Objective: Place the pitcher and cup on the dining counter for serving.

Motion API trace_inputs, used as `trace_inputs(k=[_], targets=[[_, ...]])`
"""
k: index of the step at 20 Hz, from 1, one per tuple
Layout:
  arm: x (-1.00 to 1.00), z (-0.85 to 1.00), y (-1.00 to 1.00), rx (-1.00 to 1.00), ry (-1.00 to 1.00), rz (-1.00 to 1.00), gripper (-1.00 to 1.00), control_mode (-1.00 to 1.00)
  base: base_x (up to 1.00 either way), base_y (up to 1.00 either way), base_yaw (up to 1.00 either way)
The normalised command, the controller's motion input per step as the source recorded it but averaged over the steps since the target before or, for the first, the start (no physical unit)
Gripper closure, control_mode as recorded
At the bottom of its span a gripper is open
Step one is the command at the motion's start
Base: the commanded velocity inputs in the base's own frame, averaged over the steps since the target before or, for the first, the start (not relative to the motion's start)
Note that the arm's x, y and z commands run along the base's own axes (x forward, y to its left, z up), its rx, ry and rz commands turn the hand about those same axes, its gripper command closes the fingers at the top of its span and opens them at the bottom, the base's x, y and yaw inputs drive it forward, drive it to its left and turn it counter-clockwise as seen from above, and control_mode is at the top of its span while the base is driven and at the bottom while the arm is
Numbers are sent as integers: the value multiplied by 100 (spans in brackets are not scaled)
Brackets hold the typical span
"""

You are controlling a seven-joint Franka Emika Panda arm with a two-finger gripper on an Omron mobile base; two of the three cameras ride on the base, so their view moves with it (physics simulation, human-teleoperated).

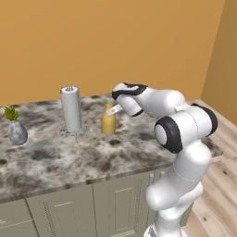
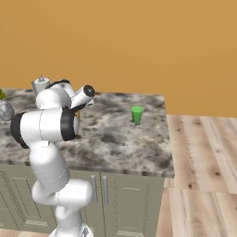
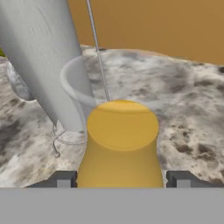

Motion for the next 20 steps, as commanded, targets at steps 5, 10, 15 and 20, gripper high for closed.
trace_inputs(k=[5,10,15,20], targets=[[0,-63,9,-5,0,1,100,-100,0,0,0],[1,-47,14,-3,0,0,100,-100,0,0,0],[0,-48,11,-5,0,0,100,-100,0,0,0],[0,-27,2,-3,0,0,100,-100,0,0,0]])
